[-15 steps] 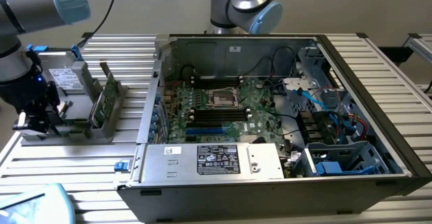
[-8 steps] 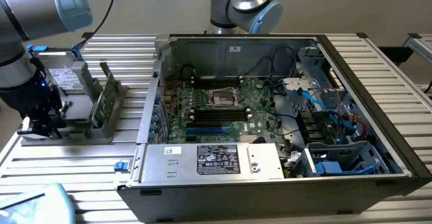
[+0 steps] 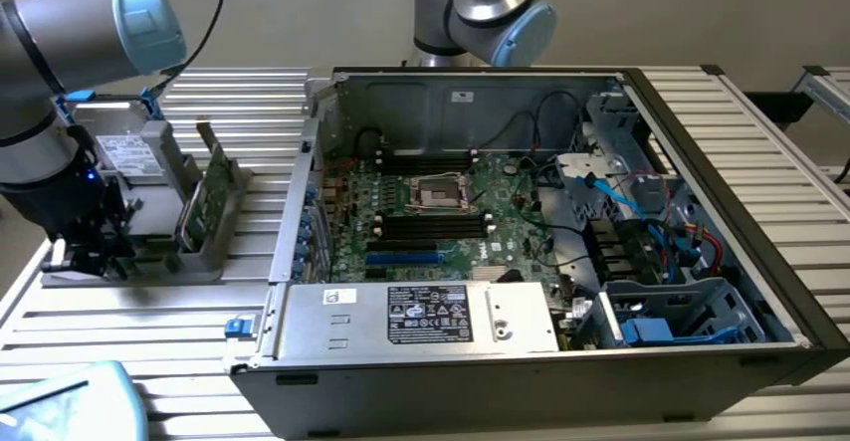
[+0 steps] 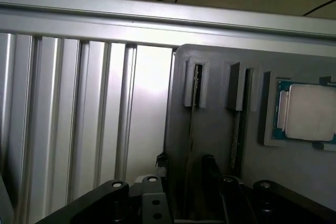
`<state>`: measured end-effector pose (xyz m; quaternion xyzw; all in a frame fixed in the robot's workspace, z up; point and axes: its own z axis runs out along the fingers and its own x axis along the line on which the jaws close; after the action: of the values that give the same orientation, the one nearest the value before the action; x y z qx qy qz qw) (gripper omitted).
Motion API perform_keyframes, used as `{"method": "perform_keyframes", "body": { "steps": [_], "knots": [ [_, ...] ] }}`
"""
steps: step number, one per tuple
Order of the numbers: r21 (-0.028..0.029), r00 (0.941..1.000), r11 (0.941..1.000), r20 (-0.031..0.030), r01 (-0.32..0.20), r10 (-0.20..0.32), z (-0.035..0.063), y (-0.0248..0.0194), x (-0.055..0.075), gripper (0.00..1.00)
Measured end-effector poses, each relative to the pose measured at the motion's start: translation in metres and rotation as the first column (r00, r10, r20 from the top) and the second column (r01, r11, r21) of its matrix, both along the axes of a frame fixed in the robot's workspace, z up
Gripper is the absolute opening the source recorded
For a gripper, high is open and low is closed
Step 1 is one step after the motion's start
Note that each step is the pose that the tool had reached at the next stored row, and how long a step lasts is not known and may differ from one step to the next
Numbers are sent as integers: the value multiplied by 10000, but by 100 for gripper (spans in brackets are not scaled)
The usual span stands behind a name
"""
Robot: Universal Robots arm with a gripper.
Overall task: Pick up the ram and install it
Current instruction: 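Pick up the ram and move it above insertion slot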
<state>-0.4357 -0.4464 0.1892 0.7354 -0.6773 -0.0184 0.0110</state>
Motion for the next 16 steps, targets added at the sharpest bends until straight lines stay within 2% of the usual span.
{"method": "perform_keyframes", "body": {
  "steps": [13,15,16],
  "knots": [
    [8,10000,10000,2,0,0,-7,0,0,39],
    [8,10000,10000,2,0,0,-7,0,0,37],
    [8,10000,10000,2,0,0,-7,0,0,31]
  ]
}}
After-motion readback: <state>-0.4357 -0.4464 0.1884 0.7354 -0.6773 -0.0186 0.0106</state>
